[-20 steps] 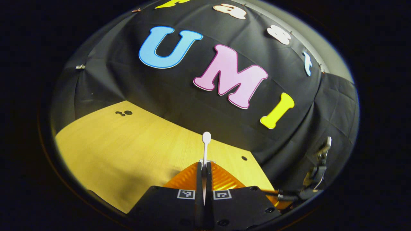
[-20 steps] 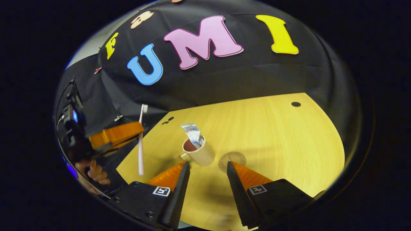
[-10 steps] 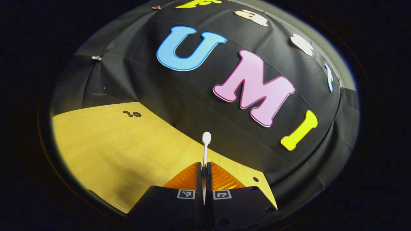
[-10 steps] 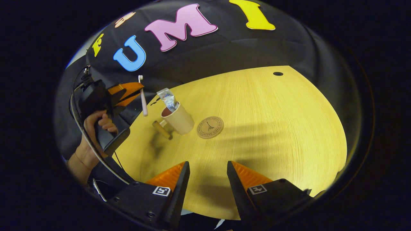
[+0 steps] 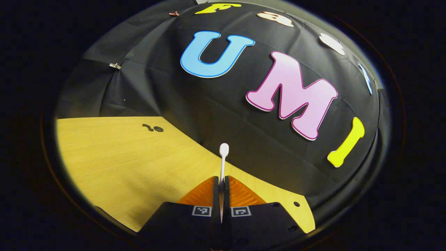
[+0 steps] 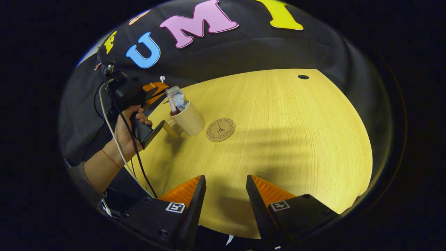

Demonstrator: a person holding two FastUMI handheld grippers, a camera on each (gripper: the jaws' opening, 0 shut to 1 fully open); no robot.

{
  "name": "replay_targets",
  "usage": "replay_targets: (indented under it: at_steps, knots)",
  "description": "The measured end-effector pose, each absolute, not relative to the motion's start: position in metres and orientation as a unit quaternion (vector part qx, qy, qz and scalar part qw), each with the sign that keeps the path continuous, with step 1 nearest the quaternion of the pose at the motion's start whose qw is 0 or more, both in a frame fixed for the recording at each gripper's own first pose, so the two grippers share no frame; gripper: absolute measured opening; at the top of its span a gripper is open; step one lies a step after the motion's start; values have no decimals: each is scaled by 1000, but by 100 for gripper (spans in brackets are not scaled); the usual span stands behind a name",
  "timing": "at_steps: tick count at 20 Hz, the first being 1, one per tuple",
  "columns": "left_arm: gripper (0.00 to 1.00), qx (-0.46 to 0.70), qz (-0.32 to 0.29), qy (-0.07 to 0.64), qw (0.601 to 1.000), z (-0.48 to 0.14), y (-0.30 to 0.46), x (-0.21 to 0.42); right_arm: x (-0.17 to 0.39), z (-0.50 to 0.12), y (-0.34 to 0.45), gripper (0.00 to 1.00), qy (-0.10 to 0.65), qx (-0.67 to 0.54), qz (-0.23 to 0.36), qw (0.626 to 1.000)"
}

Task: Put the toothbrush and toothpaste on the desktop into the cup, then pick up the cup and place it on the coaster on the desktop.

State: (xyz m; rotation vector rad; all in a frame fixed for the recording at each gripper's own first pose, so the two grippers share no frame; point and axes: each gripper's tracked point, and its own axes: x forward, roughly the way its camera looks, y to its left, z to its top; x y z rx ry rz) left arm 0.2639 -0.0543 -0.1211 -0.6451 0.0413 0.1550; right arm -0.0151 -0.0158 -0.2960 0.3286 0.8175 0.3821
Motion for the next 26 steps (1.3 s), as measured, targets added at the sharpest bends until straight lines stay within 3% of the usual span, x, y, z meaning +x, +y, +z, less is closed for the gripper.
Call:
replay_targets:
  at_steps: [6,14,18,19,20,21,22,24,25,26]
  knots:
    - [6,-305,77,24,949,-146,-63,254,-12,-303,-28,72,400,154,177,886]
    - [13,-279,16,48,959,-153,-82,240,1,-304,-14,72,402,154,186,883]
    - [25,-260,-16,78,962,-163,-91,223,6,-297,-3,72,396,153,191,885]
    - [21,-253,-23,85,964,-164,-93,216,6,-295,-1,72,395,153,192,885]
    - [43,-243,-30,92,965,-165,-93,209,7,-292,2,72,393,153,192,886]
    - [31,-233,-36,101,967,-166,-93,201,7,-290,4,72,391,153,193,887]
    - [55,-224,-45,111,967,-166,-94,193,6,-288,6,72,390,154,194,887]
    - [60,-196,-59,135,969,-168,-94,175,4,-284,11,72,389,156,196,886]
    - [71,-177,-67,149,971,-167,-94,166,3,-282,12,72,388,158,196,887]
    - [75,-157,-76,161,971,-168,-96,156,2,-280,13,72,385,158,196,888]
